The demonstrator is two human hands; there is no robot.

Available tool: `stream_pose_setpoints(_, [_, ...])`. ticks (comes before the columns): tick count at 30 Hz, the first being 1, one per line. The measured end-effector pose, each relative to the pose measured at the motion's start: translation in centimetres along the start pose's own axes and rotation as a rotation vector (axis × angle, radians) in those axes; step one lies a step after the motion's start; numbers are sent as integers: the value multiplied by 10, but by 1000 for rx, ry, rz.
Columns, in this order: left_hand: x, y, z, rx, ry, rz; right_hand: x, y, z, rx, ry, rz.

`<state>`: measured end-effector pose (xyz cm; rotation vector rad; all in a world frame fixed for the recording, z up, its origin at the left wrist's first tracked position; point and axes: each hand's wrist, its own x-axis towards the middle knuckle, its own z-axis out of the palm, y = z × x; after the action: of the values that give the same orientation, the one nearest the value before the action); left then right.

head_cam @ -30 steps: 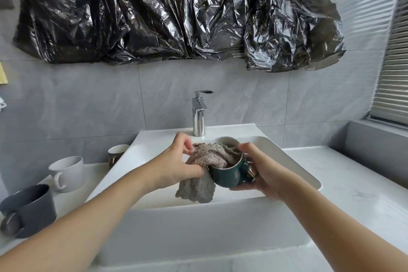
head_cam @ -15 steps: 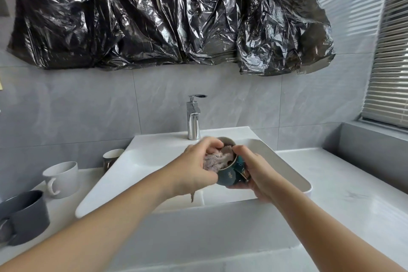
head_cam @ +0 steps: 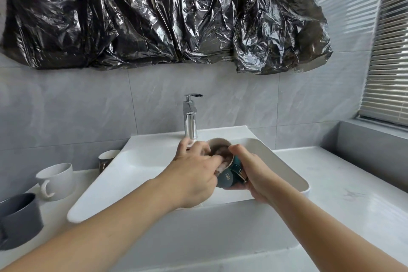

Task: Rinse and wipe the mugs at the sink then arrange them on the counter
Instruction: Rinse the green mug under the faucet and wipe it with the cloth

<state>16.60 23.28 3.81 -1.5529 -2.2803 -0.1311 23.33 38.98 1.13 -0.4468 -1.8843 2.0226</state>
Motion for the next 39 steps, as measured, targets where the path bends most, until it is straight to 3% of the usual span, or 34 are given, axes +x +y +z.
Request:
stream_pose_setpoints(3, [5,-1,0,-159,-12,-21,5,0,-2,40,10,-25])
stream_pose_setpoints(7, [27,-30,4,96,105,206,24,-9,-9,66,-40,-71])
stream_pose_setpoints(12, [54,-60,8,351,182,420,68,-30,-23,-108,-210,-41])
stream_pose_setpoints(17, [58,-62,40,346,117,319,89,-11,-16,-273,-88,-79])
stream_pose_setpoints(20, [55,-45,56,151,228,147,96,-6,-12,-326,-31,-151])
stream_pose_setpoints(23, [60,-30,57,-30,224,-50,99,-4,-14,-279,-30,-184])
stream_pose_setpoints(25, [60,-35,59,-13,217,6,99,-1,-19,-317,-82,-133])
stream_pose_setpoints(28, [57,-55,56,212,189,237,99,-5,-28,-288,-206,-31])
stream_pose_setpoints(31, [56,-64,54,262,158,351,99,-8,-33,-307,-223,43])
stream_pose_setpoints(36, [55,-58,56,22,30,171,96,-6,-20,-374,-96,-59])
stream_pose_setpoints(39, [59,-47,60,-53,57,34,98,-6,-17,-354,-50,-95])
